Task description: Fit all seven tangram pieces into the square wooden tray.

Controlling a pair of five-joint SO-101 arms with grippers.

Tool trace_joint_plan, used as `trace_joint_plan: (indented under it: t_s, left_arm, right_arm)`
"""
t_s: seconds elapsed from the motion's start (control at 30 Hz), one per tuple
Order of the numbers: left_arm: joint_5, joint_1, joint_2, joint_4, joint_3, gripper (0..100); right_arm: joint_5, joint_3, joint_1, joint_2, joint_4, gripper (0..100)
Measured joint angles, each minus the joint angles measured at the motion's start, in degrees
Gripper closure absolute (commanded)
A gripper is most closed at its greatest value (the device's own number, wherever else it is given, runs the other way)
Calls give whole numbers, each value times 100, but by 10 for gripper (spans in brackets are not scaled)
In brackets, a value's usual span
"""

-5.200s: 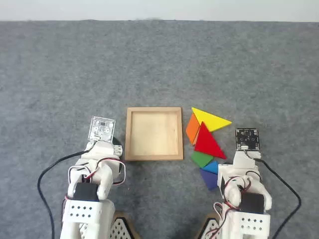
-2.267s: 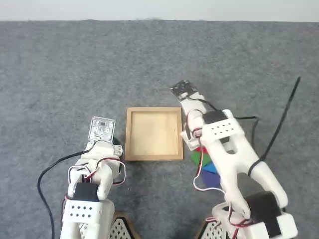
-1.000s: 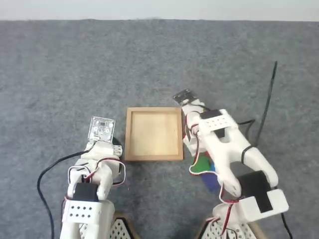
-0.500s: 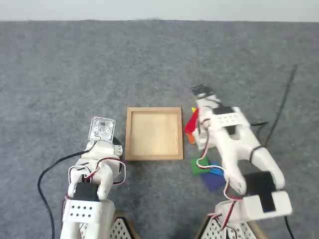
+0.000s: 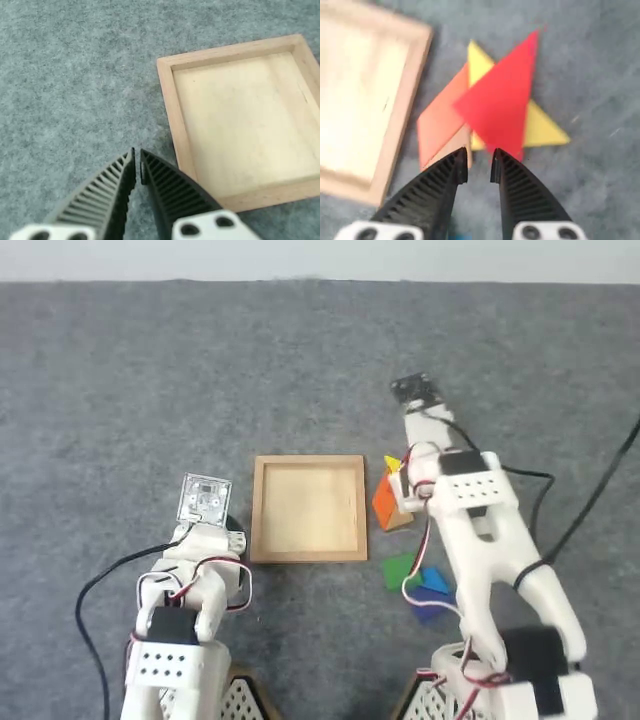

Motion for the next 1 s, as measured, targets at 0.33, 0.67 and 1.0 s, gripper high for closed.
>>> trace_joint_plan:
  t_s: [0.33,0.67,1.0]
  left_arm:
    - [0,0,0,0,0,985]
    - [0,0,0,0,0,985]
    - [0,0,0,0,0,985]
  right_arm:
    - [18,-1723,1020,2189,-237,911]
    - [44,-2444,659,2954,475,911]
    - [53,-2418,-88,2840,932,911]
